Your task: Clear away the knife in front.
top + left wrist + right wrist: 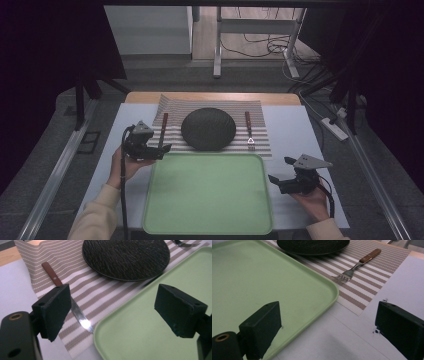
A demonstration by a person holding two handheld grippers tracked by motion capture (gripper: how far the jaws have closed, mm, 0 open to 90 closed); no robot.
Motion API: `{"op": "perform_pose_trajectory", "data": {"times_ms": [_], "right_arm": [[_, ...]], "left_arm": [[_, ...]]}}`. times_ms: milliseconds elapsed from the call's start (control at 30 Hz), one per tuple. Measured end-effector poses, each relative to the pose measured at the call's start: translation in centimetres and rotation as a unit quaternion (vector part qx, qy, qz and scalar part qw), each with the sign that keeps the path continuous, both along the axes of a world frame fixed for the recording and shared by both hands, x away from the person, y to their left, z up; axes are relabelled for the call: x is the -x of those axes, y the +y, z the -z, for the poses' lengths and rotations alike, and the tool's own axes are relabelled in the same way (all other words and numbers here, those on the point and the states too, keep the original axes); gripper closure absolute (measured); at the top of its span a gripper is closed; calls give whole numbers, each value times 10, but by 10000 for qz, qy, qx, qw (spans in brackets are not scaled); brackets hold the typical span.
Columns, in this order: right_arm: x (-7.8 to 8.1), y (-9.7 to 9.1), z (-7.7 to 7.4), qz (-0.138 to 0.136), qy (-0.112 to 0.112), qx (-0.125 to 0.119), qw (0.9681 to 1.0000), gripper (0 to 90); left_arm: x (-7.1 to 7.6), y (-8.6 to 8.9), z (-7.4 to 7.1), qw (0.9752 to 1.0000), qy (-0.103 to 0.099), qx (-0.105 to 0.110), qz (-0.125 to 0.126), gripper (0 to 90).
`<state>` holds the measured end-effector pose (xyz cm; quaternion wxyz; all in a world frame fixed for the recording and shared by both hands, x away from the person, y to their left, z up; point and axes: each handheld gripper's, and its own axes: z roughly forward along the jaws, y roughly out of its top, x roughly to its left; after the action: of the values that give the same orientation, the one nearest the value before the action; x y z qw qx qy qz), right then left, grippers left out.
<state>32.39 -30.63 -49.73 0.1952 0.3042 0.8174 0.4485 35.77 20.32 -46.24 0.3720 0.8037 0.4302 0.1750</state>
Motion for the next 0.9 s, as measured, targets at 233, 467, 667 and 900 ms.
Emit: {"op": "perform_pose_trajectory", "data": {"times_ms": [233,467,667,900], "right_arm": [[1,-2,0,29,31,-7,10000,67],[2,-3,1,58,51,-1,10000,67],[2,-3,2,53,81,20,10000,67],[3,-3,2,27,67,42,10000,69]], "left_arm": [[-30,-2,3,10000,85,30,-32,157],[-55,-4,13,9997,217,-54,-122,194],[-74,-7,30,9988,435,-146,-160,265],[-82,-4,46,9964,813,-237,-56,496]]}}
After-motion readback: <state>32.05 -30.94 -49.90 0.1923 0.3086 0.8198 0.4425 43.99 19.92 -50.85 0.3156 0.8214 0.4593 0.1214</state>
